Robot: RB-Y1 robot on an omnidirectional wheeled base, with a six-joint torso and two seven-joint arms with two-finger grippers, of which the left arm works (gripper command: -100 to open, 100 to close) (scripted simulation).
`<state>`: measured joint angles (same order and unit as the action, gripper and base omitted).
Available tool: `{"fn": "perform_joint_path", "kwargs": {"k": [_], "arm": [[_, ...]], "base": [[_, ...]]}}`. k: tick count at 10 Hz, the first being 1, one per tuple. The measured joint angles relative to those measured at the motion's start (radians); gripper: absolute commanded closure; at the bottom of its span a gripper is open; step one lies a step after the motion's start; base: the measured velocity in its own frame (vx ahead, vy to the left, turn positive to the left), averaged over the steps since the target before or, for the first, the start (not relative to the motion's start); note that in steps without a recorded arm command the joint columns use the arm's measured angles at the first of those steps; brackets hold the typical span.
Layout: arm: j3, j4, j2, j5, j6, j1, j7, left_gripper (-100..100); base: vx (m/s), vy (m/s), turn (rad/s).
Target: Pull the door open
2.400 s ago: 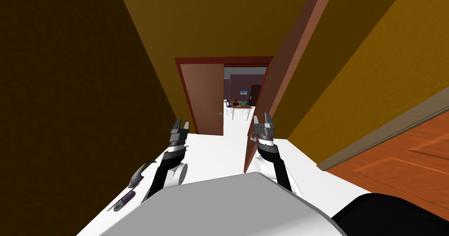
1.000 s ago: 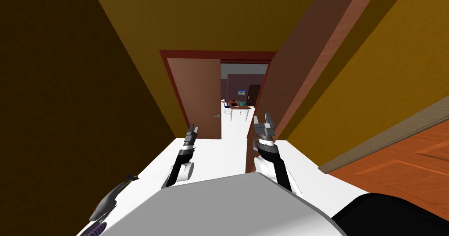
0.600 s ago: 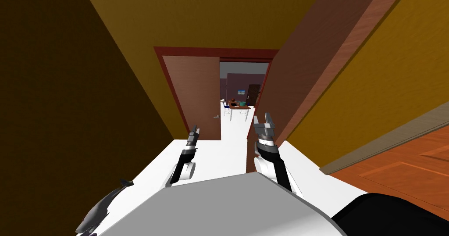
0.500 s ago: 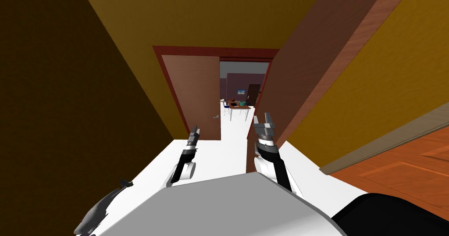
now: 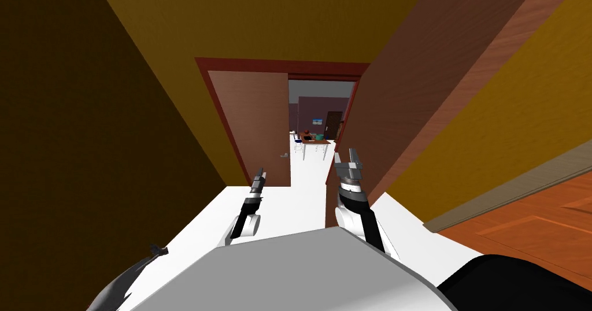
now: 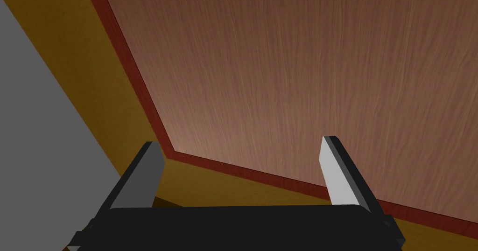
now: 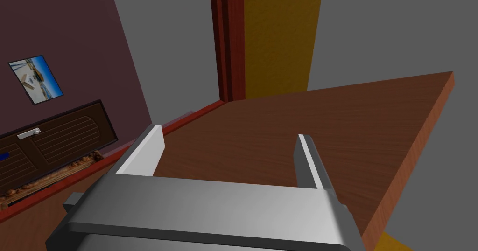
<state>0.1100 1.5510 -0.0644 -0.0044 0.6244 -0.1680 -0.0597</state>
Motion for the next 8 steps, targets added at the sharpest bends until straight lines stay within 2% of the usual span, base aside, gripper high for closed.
{"fn": "perform_joint_path", "kwargs": {"k": [2,4,8], "arm": [[0.004,-0.058,-0.002,0.002,0.008,0.023,0.003,-100],[0.010,-0.091,-0.001,0.002,0.012,0.030,0.004,-100],[0.018,-0.208,0.001,0.006,0.038,0.074,0.008,-100]], "base": [[0.095,-0.018,-0.015],[0.060,-0.001,-0.006],[0.091,-0.005,-0.007]]}}
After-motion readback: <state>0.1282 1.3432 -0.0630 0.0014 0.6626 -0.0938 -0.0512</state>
